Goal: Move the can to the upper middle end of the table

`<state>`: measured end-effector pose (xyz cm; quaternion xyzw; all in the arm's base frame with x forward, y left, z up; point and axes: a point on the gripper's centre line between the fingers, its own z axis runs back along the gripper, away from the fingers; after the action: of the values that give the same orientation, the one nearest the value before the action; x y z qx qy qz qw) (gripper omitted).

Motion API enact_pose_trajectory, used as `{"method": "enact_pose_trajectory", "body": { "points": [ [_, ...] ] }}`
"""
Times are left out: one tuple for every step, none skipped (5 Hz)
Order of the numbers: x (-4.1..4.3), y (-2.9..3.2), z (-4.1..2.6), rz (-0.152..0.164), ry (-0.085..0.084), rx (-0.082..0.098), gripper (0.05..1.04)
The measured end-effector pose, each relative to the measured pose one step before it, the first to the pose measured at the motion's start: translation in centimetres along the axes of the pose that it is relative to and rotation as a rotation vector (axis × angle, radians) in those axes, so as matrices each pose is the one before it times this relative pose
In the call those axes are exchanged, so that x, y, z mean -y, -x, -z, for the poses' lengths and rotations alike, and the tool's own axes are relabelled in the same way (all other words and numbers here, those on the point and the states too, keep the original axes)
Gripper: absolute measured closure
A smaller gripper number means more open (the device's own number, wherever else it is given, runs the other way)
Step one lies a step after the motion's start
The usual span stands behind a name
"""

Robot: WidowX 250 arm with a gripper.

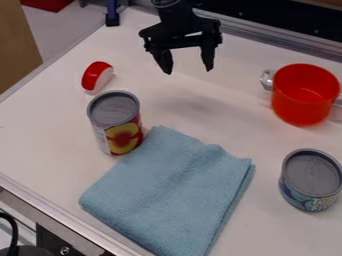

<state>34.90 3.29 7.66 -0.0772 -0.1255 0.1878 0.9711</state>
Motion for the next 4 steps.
{"method": "enact_pose_trajectory", "body": {
  "points": [
    [-0.340,0.811,1.025,-0.0071,-0.0097,-0.0429,0.084],
    [-0.959,0.720,-0.234,-0.0292,-0.0224,-0.0573,0.084],
    [-0.700,0.222,-1.854,0.0060,-0.0383,0.0043,0.084],
    [-1.052,0.100,-1.784,0.0540,-0.0393,0.0081,0.084]
  ]
}}
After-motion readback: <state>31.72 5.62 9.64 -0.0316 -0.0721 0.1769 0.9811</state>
